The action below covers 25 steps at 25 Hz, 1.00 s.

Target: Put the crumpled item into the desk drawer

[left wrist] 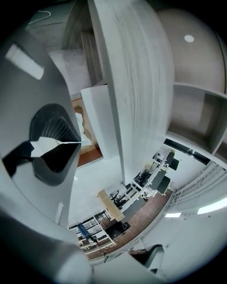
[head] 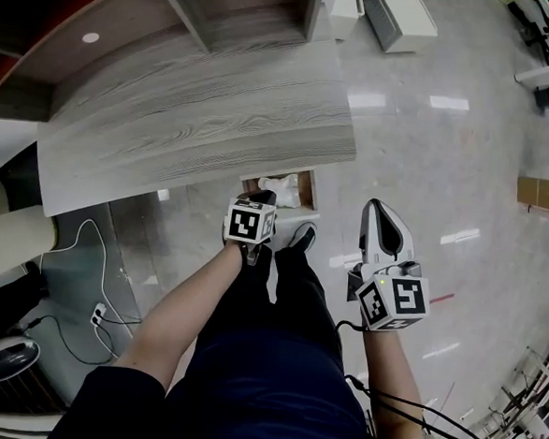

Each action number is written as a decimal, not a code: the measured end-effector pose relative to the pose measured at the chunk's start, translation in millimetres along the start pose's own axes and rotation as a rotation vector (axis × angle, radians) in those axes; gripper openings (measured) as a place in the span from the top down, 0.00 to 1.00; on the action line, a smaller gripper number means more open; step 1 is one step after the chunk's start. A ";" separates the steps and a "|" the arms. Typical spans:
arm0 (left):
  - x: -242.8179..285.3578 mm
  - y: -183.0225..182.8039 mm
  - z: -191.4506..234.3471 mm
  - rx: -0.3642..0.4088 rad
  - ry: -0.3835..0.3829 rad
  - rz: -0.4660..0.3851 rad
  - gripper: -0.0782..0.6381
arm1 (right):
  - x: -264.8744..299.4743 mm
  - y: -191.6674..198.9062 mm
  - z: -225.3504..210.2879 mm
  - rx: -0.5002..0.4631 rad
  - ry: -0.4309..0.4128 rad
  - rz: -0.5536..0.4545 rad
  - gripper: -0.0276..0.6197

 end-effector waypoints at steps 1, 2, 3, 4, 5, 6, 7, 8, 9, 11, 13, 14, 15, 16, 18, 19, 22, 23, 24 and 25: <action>-4.2 -4.8 -0.3 -0.003 0.004 -0.018 0.88 | 0.9 -0.2 0.8 -0.001 -0.002 -0.002 0.95; -8.8 -10.1 -0.7 -0.005 0.007 -0.037 0.88 | 1.8 -1.3 1.4 -0.003 -0.003 -0.006 0.95; -13.7 -16.3 -1.2 -0.004 0.010 -0.058 0.88 | 2.8 -3.3 2.0 -0.005 -0.005 -0.012 0.95; -18.9 -23.0 -1.9 -0.002 0.011 -0.080 0.88 | 4.0 -6.0 2.7 -0.008 -0.007 -0.019 0.95; -24.3 -30.2 -2.4 0.000 0.012 -0.103 0.88 | 5.2 -9.4 3.6 -0.012 -0.010 -0.028 0.95; -29.8 -37.7 -2.6 0.002 0.012 -0.126 0.88 | 6.5 -13.0 5.0 -0.017 -0.015 -0.037 0.95; -35.8 -45.8 -2.7 0.003 0.011 -0.150 0.88 | 7.7 -17.0 6.9 -0.021 -0.019 -0.046 0.95; -42.3 -54.4 -2.6 0.003 0.010 -0.176 0.88 | 8.8 -21.2 9.0 -0.026 -0.024 -0.055 0.95; -49.3 -63.8 -2.3 0.003 0.009 -0.203 0.88 | 10.0 -25.7 11.3 -0.031 -0.029 -0.065 0.95; -64.6 -85.1 -2.3 0.005 0.007 -0.264 0.88 | 12.4 -35.9 15.0 -0.041 -0.037 -0.088 0.95; -81.5 -107.8 -3.5 0.015 0.004 -0.329 0.88 | 14.1 -47.3 17.5 -0.049 -0.044 -0.111 0.95; -90.2 -119.0 -4.3 0.023 0.001 -0.361 0.88 | 14.6 -53.3 18.4 -0.055 -0.047 -0.122 0.95; -98.9 -130.1 -4.9 0.032 -0.003 -0.393 0.88 | 15.1 -59.1 19.4 -0.061 -0.050 -0.133 0.95; -107.6 -141.1 -5.2 0.042 -0.007 -0.425 0.88 | 15.7 -64.3 20.6 -0.065 -0.052 -0.144 0.95; -126.1 -161.8 -5.2 0.062 -0.016 -0.490 0.88 | 16.9 -72.7 24.6 -0.068 -0.060 -0.164 0.95; -135.8 -171.3 -5.3 0.073 -0.020 -0.520 0.88 | 17.5 -76.4 27.2 -0.070 -0.065 -0.172 0.95; -165.5 -197.2 -7.9 0.111 -0.034 -0.605 0.88 | 18.8 -88.1 34.7 -0.079 -0.083 -0.194 0.95; -175.6 -205.5 -9.4 0.130 -0.039 -0.633 0.88 | 19.3 -92.4 36.9 -0.081 -0.089 -0.201 0.95; -185.6 -213.8 -10.8 0.150 -0.045 -0.662 0.88 | 19.9 -97.1 39.0 -0.083 -0.094 -0.209 0.95; -195.8 -222.0 -12.1 0.172 -0.053 -0.691 0.88 | 20.5 -102.1 41.3 -0.084 -0.098 -0.218 0.95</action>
Point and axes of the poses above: the fingertips, and each gripper's own axes: x forward along the fingers, z to its left, y out of its underside, the point moved 4 cm from there along -x, backward along the fingers, and after that the axes turned 9 degrees about -z, right-handed, at the moved point
